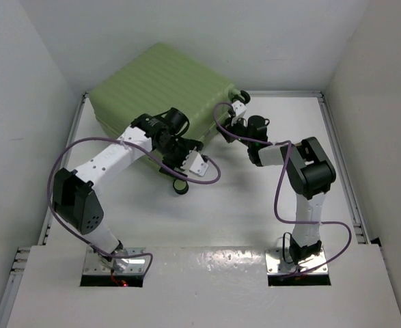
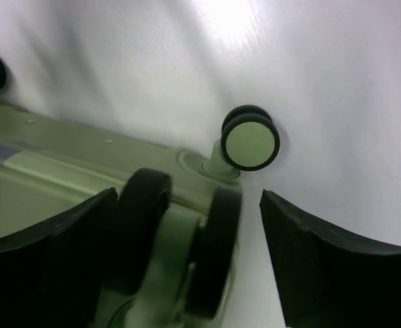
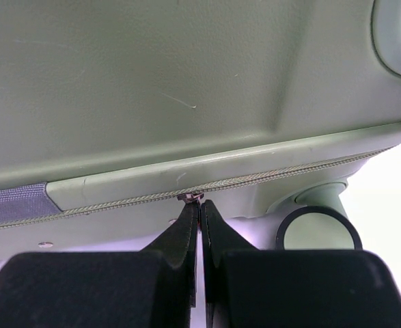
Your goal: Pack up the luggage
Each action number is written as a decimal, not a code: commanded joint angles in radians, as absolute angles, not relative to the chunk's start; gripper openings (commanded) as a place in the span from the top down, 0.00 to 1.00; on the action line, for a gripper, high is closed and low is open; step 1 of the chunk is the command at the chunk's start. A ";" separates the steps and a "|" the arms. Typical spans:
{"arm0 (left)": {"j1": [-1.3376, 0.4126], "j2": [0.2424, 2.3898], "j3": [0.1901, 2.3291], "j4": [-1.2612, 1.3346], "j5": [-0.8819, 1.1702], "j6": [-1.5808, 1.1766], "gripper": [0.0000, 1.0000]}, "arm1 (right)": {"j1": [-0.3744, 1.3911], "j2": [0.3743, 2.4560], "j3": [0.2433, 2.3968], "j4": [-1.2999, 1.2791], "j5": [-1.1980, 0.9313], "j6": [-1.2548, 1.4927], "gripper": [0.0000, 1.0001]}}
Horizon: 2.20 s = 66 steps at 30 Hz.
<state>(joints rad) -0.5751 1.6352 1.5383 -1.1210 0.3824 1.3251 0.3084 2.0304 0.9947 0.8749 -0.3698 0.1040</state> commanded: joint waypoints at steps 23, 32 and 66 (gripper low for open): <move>-0.424 1.126 0.882 -1.020 0.124 1.517 1.00 | 0.308 1.901 0.775 1.077 0.055 0.158 1.00; -0.266 1.117 0.828 -1.000 0.077 1.679 1.00 | 0.230 1.922 0.793 1.088 0.005 0.164 1.00; 0.115 1.329 1.156 -0.454 0.788 1.357 0.00 | 0.186 2.494 1.573 1.135 -0.340 0.281 1.00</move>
